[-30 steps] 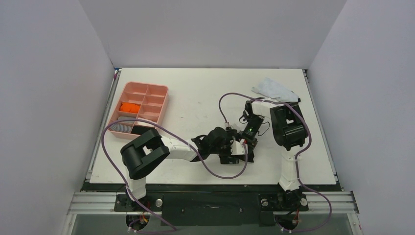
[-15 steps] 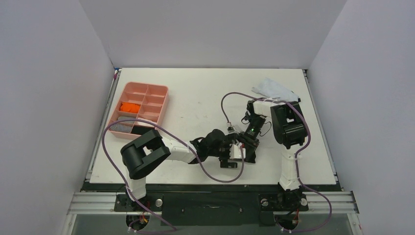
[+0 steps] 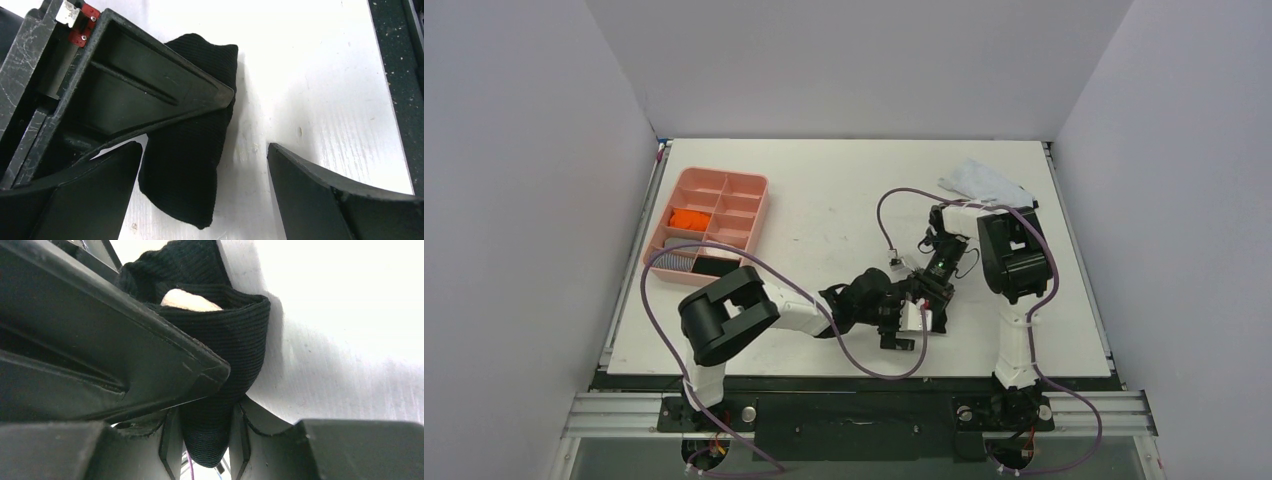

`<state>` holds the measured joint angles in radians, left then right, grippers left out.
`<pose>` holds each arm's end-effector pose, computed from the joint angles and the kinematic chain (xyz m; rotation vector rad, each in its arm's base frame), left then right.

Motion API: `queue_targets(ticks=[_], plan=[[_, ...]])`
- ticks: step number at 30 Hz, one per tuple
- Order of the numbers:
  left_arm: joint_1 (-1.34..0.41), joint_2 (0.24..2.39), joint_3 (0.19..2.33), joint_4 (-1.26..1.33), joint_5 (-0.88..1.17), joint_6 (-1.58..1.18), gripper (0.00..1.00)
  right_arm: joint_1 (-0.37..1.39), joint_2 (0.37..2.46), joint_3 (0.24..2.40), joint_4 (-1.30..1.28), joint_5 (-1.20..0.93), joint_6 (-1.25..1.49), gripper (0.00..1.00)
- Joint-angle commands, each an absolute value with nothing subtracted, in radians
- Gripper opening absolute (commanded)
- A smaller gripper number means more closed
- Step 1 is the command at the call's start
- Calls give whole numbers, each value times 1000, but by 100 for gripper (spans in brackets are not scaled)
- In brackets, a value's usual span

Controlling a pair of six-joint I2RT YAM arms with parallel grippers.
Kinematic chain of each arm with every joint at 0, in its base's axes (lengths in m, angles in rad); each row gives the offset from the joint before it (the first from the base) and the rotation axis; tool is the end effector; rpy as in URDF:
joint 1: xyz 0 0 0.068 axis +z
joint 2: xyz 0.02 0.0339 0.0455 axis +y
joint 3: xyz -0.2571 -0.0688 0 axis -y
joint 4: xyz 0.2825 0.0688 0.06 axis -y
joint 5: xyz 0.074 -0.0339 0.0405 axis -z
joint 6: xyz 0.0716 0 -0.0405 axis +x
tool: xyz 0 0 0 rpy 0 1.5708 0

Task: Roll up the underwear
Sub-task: Roll the underwear to the center of the board.

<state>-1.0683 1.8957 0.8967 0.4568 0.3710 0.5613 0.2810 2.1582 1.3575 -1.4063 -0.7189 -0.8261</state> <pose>0.1824 -0.3858 0.0794 1.7105 1.3013 -0.6911 0.3004 0.1358 0.0636 1.0495 -2.2857 -1.1246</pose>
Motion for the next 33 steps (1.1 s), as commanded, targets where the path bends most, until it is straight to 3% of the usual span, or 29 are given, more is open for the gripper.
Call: queue_targets(ticks=[1, 6, 13, 27, 33], plan=[[-1075, 1968, 929, 383, 274, 577, 99, 277, 2203, 1357, -1275, -675, -869, 0], [-1072, 1996, 955, 356, 245, 600, 100, 279, 2211, 1362, -1315, -695, -910, 0], [-1071, 2011, 944, 334, 250, 619, 82, 271, 2229, 1376, -1379, -728, -975, 0], [-1058, 2015, 913, 416, 211, 561, 83, 254, 2249, 1424, -1498, -797, -1077, 0], [-1064, 2021, 920, 391, 221, 567, 75, 251, 2254, 1434, -1526, -808, -1104, 0]])
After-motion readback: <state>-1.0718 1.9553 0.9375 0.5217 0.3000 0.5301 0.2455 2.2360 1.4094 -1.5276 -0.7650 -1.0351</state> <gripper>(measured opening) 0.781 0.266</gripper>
